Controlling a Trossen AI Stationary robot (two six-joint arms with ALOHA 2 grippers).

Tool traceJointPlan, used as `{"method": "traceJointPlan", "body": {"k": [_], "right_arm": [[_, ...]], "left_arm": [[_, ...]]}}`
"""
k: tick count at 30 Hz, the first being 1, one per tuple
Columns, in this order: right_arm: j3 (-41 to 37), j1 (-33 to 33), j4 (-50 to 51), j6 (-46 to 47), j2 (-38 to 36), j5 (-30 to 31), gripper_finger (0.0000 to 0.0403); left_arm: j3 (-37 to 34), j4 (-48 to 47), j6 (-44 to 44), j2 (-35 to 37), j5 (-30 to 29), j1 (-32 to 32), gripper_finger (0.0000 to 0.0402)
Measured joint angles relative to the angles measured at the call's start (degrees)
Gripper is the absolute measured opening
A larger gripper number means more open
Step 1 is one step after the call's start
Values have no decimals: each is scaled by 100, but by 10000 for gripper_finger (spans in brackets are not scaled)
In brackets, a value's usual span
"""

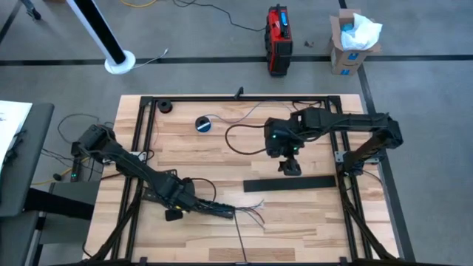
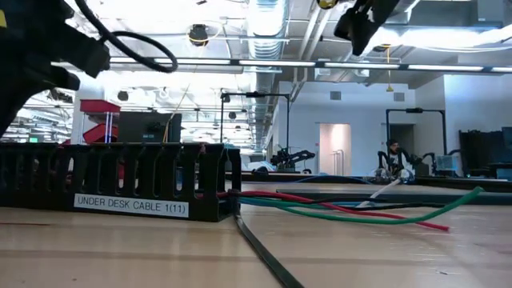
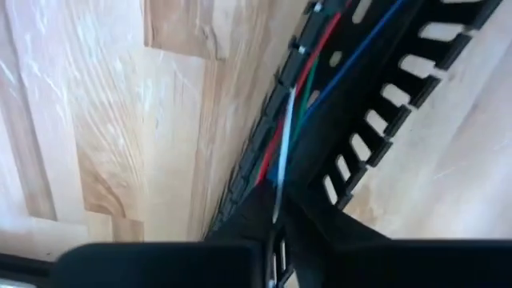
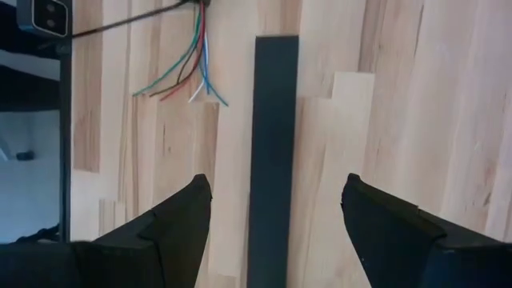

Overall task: Ziptie cables
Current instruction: Put the ziptied cables into the black cable duct

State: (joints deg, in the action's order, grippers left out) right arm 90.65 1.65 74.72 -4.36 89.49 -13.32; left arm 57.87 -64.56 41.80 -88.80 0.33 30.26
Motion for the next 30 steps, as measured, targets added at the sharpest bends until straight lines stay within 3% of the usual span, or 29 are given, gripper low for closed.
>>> {"method": "traceJointPlan", "body": {"k": [8, 14, 20, 24, 30], "right_arm": [[0, -55, 293, 2, 0, 0, 265], [0, -71, 350, 138, -191, 238, 265], [-2, -40, 392, 465, -1117, 898, 261], [2, 94, 377, 1143, -2019, 1350, 258], [4, -23, 504, 2405, -2974, 2088, 258]], "left_arm": [[4, 196, -44, 7, 228, -4, 125], [94, -15, 1043, 8, -456, -4, 154], [263, 1112, 1109, 9, -682, -2, 119], [531, 1183, 1646, 167, -1480, 144, 85], [636, 1218, 3219, 733, -2616, 655, 11]]}}
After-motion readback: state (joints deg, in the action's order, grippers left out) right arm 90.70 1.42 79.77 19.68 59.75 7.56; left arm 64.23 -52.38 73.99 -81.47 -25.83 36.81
